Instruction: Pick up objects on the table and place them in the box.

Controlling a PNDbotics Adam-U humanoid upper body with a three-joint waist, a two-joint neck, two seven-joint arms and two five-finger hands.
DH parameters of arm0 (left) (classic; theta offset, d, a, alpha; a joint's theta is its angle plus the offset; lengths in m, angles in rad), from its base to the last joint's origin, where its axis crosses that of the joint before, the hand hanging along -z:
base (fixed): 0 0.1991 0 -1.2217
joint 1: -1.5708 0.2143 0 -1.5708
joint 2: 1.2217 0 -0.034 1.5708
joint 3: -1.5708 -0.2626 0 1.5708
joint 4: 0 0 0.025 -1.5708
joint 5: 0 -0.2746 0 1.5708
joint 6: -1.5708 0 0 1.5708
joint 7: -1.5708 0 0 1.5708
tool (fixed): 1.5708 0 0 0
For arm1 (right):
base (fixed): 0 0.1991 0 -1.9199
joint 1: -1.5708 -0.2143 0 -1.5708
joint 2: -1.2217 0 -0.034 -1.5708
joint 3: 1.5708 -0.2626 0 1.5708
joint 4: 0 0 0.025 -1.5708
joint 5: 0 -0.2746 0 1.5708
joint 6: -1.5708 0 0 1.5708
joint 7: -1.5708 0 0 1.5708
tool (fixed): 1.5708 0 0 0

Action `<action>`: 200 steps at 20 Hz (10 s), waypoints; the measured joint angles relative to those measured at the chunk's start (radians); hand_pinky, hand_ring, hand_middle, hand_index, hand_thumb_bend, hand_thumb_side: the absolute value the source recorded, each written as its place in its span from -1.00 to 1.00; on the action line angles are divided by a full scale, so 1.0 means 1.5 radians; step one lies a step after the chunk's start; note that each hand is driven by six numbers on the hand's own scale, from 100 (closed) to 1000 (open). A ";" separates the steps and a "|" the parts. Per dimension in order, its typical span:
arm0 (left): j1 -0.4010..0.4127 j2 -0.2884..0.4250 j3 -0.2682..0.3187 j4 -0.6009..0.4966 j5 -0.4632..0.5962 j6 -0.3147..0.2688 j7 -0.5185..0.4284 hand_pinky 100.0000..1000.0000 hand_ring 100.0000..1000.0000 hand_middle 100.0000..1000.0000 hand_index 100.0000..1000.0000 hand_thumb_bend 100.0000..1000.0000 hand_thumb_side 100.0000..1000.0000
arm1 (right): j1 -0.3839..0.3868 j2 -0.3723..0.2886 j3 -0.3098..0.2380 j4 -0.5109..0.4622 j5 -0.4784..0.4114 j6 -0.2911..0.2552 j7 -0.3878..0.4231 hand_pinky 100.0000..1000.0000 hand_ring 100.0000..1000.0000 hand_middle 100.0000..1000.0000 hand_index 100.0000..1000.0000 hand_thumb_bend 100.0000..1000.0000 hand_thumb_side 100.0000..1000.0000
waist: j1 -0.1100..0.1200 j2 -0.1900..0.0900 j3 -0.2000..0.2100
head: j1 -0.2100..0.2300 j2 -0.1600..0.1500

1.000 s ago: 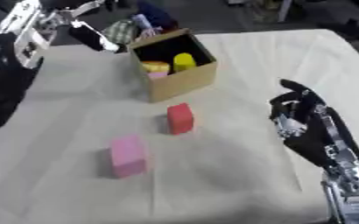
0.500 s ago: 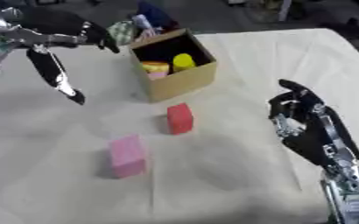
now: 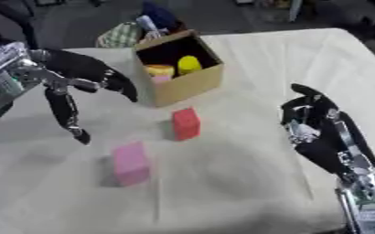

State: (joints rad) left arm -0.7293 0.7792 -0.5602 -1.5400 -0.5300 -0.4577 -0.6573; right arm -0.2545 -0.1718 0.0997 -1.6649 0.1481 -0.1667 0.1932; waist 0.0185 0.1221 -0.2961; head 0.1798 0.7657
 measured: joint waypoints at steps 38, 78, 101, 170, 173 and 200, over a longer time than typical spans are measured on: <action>0.080 0.017 -0.047 -0.041 0.069 -0.023 0.023 0.61 0.61 0.64 0.79 0.05 -0.99 | 0.006 -0.006 0.000 0.001 0.000 -0.002 0.002 0.00 -0.04 0.14 0.77 -1.00 -0.26 | 0.017 -0.008 -0.018 | -0.007 0.003; -0.132 -0.106 0.191 0.212 -0.069 0.094 0.054 0.09 -0.17 -0.34 0.03 -0.31 -1.00 | 0.011 -0.005 -0.003 0.004 0.000 -0.002 0.003 0.01 -0.04 0.14 0.77 -1.00 -0.27 | 0.017 -0.007 -0.017 | -0.009 0.005; -0.218 -0.323 0.356 0.539 -0.413 0.273 0.450 0.51 0.47 0.65 0.93 0.03 -0.10 | 0.002 0.007 0.009 0.008 -0.006 -0.004 0.018 0.01 -0.04 0.14 0.77 -1.00 -0.28 | 0.016 -0.007 -0.052 | 0.014 0.005; -0.200 -0.234 0.256 0.339 -0.265 0.096 0.121 0.41 0.16 0.11 0.32 -0.40 -1.00 | 0.000 0.011 0.000 0.008 -0.003 -0.005 0.011 0.02 -0.06 0.12 0.77 -1.00 -0.26 | 0.013 -0.007 -0.038 | 0.006 0.005; -0.211 -0.265 0.291 0.403 -0.354 0.153 0.219 0.43 0.25 0.27 0.45 -0.44 -0.98 | 0.000 0.012 0.001 0.008 -0.003 -0.005 0.012 0.02 -0.06 0.12 0.77 -1.00 -0.27 | 0.011 -0.007 -0.044 | 0.011 0.005; 0.086 -0.047 0.425 0.028 0.058 0.294 0.619 0.43 0.43 0.45 0.58 -0.90 -0.47 | -0.014 -0.002 -0.028 0.010 0.012 -0.002 -0.016 0.02 -0.05 0.12 0.77 -1.00 -0.23 | 0.009 -0.007 0.034 | 0.008 0.005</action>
State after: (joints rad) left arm -0.6008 0.7083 0.0766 -1.4975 -0.4428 -0.0164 0.2712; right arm -0.2757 -0.1742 0.0580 -1.6495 0.1661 -0.1700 0.1694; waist 0.0315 0.1110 -0.2449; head 0.1912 0.7728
